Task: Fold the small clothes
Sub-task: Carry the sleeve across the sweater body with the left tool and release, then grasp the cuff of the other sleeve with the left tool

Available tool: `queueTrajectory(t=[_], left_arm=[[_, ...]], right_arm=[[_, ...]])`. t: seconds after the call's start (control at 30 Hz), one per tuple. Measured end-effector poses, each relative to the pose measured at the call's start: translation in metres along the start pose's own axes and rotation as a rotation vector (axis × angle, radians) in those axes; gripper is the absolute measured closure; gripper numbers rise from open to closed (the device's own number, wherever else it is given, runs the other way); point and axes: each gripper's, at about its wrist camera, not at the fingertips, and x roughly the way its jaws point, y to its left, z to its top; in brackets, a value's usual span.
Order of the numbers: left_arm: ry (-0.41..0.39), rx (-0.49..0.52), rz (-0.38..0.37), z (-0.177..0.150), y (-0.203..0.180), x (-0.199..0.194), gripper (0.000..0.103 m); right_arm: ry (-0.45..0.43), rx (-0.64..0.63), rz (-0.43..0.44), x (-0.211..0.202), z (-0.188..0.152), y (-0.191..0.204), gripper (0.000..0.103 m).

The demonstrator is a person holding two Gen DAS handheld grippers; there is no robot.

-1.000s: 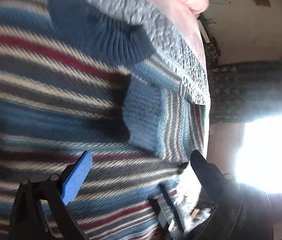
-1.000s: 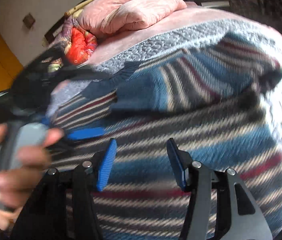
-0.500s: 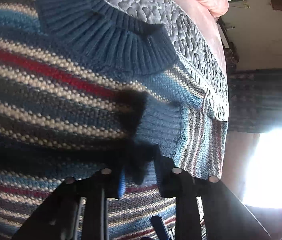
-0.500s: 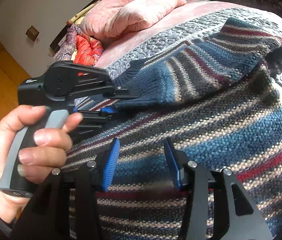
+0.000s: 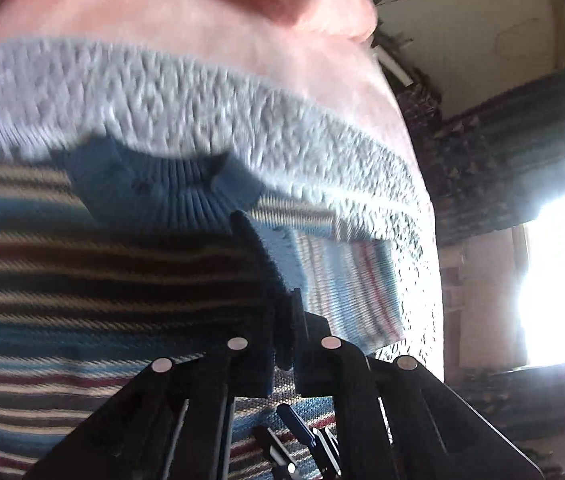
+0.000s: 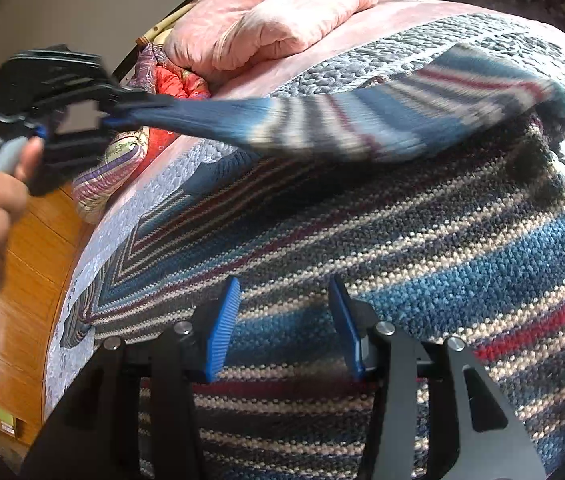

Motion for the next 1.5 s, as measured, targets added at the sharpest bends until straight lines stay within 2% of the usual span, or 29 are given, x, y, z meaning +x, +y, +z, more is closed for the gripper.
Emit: queueTrajectory(t=[0.2, 0.37, 0.6, 0.77, 0.97, 1.0, 1.07, 1.1, 1.17, 1.2, 1.27, 1.33, 1.4, 1.5], left_arm=[[-0.053, 0.039, 0.037, 0.014, 0.01, -0.053, 0.097], [-0.09, 0.031, 0.059, 0.014, 0.035, -0.087, 0.097], [-0.083, -0.039, 0.109, 0.007, 0.1, -0.089, 0.097], [-0.038, -0.114, 0.15, -0.006, 0.156, -0.065, 0.097], [0.031, -0.137, 0.276, -0.022, 0.203, -0.021, 0.095], [0.011, -0.152, 0.3, -0.026, 0.204, -0.023, 0.094], [-0.054, -0.154, 0.41, -0.031, 0.194, -0.038, 0.091], [-0.119, -0.142, 0.44, -0.036, 0.184, -0.052, 0.072], [-0.213, -0.133, 0.377, -0.043, 0.17, -0.07, 0.041], [-0.233, -0.114, 0.306, -0.047, 0.161, -0.073, 0.04], [-0.159, -0.091, 0.186, -0.049, 0.153, -0.053, 0.04], [-0.099, -0.118, 0.18, -0.049, 0.16, -0.031, 0.041], [-0.064, -0.15, 0.231, -0.048, 0.178, -0.012, 0.042], [-0.054, -0.174, 0.217, -0.049, 0.193, -0.01, 0.054]], right_arm=[[0.009, -0.009, 0.004, 0.004, 0.0, 0.002, 0.057], [0.013, -0.019, 0.006, 0.006, -0.002, 0.005, 0.057], [0.019, -0.033, 0.004, 0.008, -0.004, 0.008, 0.057], [0.023, -0.043, 0.003, 0.009, -0.005, 0.01, 0.057], [0.03, -0.054, 0.0, 0.012, -0.007, 0.013, 0.057], [0.031, -0.052, -0.001, 0.013, -0.006, 0.012, 0.057], [0.03, -0.048, 0.001, 0.012, -0.006, 0.011, 0.057], [0.029, -0.044, 0.003, 0.012, -0.006, 0.011, 0.057], [0.03, -0.036, 0.012, 0.012, -0.005, 0.01, 0.057], [0.03, -0.036, 0.014, 0.012, -0.005, 0.01, 0.057], [0.029, -0.046, 0.014, 0.012, -0.006, 0.012, 0.057], [0.031, -0.051, 0.017, 0.012, -0.007, 0.014, 0.057], [0.038, -0.059, 0.014, 0.011, -0.01, 0.015, 0.057], [0.055, -0.078, 0.014, 0.008, -0.015, 0.018, 0.057]])
